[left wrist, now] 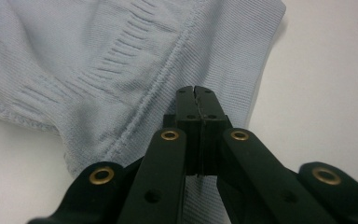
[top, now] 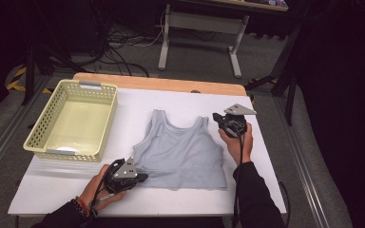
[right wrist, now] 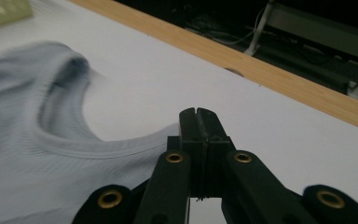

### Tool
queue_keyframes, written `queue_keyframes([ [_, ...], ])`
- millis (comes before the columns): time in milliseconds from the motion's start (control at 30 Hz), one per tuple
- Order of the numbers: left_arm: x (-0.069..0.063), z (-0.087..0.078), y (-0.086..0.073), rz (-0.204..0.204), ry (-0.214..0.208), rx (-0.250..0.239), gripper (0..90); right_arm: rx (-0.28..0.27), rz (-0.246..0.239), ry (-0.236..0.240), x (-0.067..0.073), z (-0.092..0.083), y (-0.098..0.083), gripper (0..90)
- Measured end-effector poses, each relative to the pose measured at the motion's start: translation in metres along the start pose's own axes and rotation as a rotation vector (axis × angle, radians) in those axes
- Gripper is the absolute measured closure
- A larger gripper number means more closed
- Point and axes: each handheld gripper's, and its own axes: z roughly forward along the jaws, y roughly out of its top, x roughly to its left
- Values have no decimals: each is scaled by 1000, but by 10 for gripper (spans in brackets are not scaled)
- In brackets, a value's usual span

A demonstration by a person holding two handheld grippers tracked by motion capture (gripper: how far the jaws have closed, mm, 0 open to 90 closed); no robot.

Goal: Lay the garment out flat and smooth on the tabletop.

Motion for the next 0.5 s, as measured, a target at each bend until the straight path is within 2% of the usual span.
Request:
queue_keyframes([
  [100, 0, 0, 0, 1, -2, -1, 900, -23, -7, 22, 9, -23, -6, 900],
  [133, 0, 0, 0, 1, -2, -1, 900, -23, -7, 22, 9, -23, -6, 900],
  [200, 1, 0, 1, 6, -4, 2, 900, -45, -11, 38, 16, -38, -13, 900],
  [233, 1, 0, 1, 3, -7, 3, 900, -53, -28, 53, 25, -50, -22, 893],
  [300, 2, 1, 1, 0, -13, 2, 900, -49, -30, 61, 28, -53, -25, 891],
  [333, 2, 0, 1, 5, -8, 15, 900, -13, -47, 79, 35, -58, -35, 865],
  [433, 2, 1, 2, 15, -9, 4, 900, 21, -83, 57, 39, -61, -46, 809],
  [500, 2, 1, 2, 24, -8, 8, 900, 58, -35, 69, 35, -62, -59, 730],
])
